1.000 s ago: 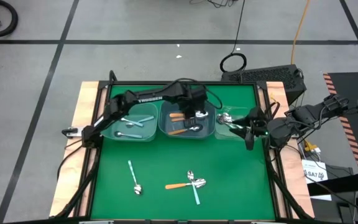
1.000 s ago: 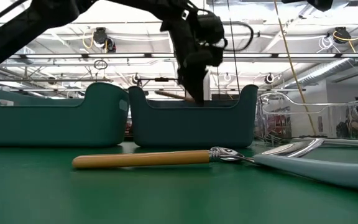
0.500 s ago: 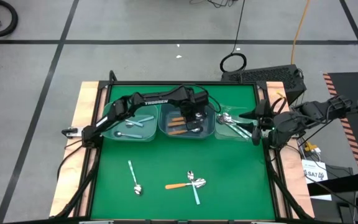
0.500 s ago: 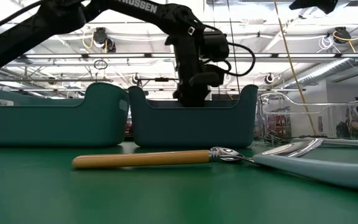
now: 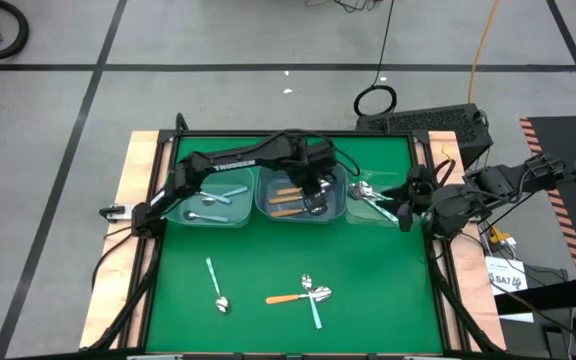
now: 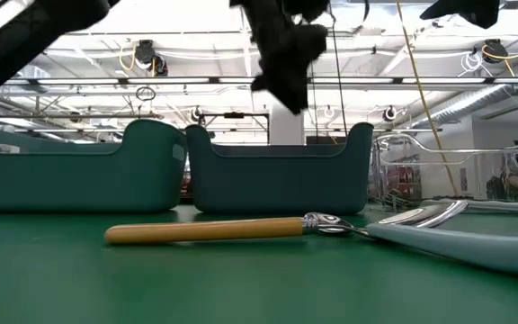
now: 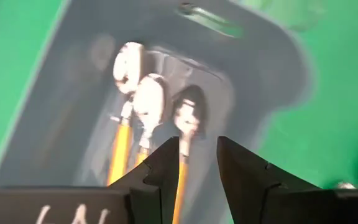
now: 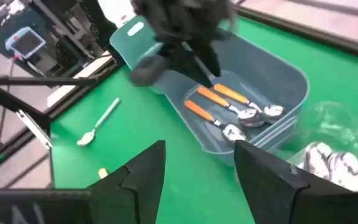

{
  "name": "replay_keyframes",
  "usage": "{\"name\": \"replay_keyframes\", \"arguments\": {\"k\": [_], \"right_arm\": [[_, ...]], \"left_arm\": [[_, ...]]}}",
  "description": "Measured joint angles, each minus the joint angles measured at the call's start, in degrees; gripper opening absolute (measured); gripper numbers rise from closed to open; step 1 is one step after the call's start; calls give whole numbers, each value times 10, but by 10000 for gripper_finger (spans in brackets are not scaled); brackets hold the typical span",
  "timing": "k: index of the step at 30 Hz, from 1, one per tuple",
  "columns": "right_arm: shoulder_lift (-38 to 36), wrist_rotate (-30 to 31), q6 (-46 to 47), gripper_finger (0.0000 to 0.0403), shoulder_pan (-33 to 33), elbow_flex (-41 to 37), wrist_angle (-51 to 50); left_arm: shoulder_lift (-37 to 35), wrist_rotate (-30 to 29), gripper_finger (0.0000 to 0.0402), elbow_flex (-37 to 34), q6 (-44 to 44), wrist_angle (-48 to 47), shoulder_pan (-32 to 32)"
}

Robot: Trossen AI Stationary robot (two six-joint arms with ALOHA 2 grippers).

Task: Sort silverware by color (type)
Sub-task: Put the orange spoon into the blue bin

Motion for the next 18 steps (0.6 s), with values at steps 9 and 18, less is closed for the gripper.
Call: {"name": "replay_keyframes", "arguments": {"k": [9,18], "right_arm": [[59,-58,82,185,19,0,15],[101,-55,138,185,89,0,63]], "left_arm": [[-8,-50,115,4,-22,37,-138],[-7,-108,115,-91,-119,151,-291]]}}
